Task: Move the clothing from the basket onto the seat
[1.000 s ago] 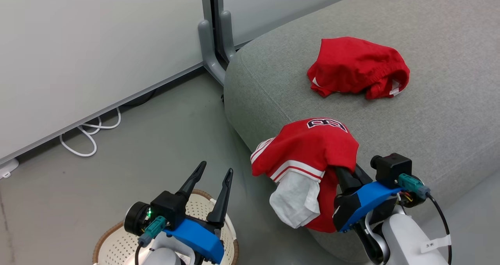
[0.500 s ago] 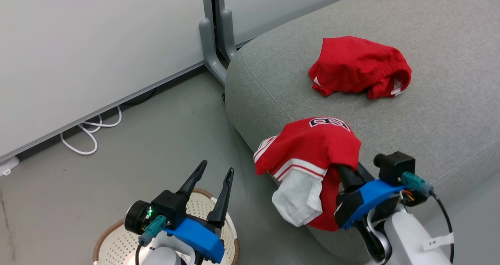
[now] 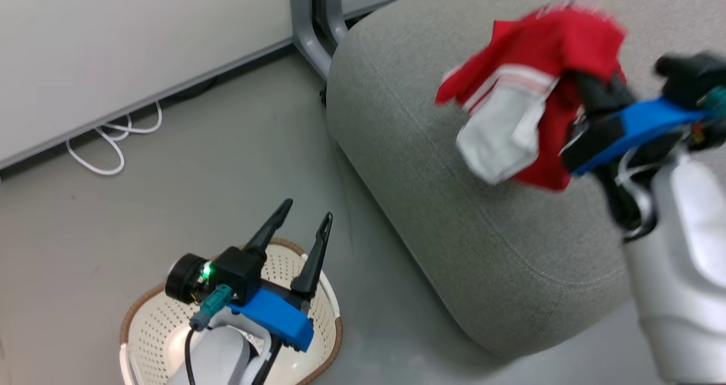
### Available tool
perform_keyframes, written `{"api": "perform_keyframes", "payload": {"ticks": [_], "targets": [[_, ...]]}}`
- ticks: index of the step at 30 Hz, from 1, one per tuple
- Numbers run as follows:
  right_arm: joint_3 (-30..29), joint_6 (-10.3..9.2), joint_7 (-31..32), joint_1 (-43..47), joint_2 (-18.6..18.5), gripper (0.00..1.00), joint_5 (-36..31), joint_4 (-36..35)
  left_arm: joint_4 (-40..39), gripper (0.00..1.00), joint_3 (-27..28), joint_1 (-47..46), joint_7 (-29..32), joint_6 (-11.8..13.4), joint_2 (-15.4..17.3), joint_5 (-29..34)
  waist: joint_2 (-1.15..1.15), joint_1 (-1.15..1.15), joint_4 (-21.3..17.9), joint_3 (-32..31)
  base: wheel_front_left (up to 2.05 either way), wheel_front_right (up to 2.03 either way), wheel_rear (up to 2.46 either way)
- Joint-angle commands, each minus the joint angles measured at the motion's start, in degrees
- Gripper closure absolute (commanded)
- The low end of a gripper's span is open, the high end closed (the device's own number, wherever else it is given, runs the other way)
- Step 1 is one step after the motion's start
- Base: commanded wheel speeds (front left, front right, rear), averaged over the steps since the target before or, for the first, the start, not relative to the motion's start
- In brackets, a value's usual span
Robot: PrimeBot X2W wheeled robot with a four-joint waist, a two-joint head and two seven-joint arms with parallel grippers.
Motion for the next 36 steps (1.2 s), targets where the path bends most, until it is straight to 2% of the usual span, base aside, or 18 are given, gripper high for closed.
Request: {"api": "perform_keyframes", "payload": {"ticks": [1, 11, 18, 22, 30, 36], "targets": [[-1.12, 0.02, 0.56, -2.19, -0.95, 1.00, 0.15, -0.75, -0.39, 0.00, -0.11, -1.62, -0.28, -0.14, 0.63, 0.27, 0.00, 0.00, 0.77, 2.31, 0.00, 0.00, 0.00], [-14.65, 0.01, 6.24, -16.56, -8.14, 1.00, -2.89, -5.22, -2.24, 0.00, -0.58, -6.83, -0.27, -0.14, 4.10, 1.21, 0.00, 0.00, 3.40, 11.77, 0.00, 0.00, 0.00], [-23.37, 0.02, 4.93, -21.48, -11.62, 1.00, -1.83, -3.65, -4.26, 0.00, -1.43, -11.16, -0.27, -0.14, 6.10, 1.71, 0.00, 0.00, 6.42, 19.14, 0.00, 0.00, 0.00], [-26.99, 0.01, 3.42, -21.55, -12.73, 1.00, -1.78, -0.27, -5.58, 0.00, -1.88, -13.26, -0.28, -0.14, 7.21, 2.16, 0.00, 0.00, 7.93, 22.76, 0.00, 0.00, 0.00], [-31.80, 0.01, -1.17, -18.45, -12.44, 1.00, -2.27, 10.09, -7.07, 0.00, -2.60, -16.00, -0.27, -0.14, 7.73, 2.82, 0.00, 0.00, 10.24, 26.62, 0.00, 0.00, 0.00], [-31.97, 0.01, -4.85, -17.00, -12.31, 1.00, -4.03, 18.68, -6.92, 0.00, -2.34, -16.09, -0.28, -0.14, 7.60, 3.03, 0.00, 0.00, 10.64, 27.10, 0.00, 0.00, 0.00]]}}
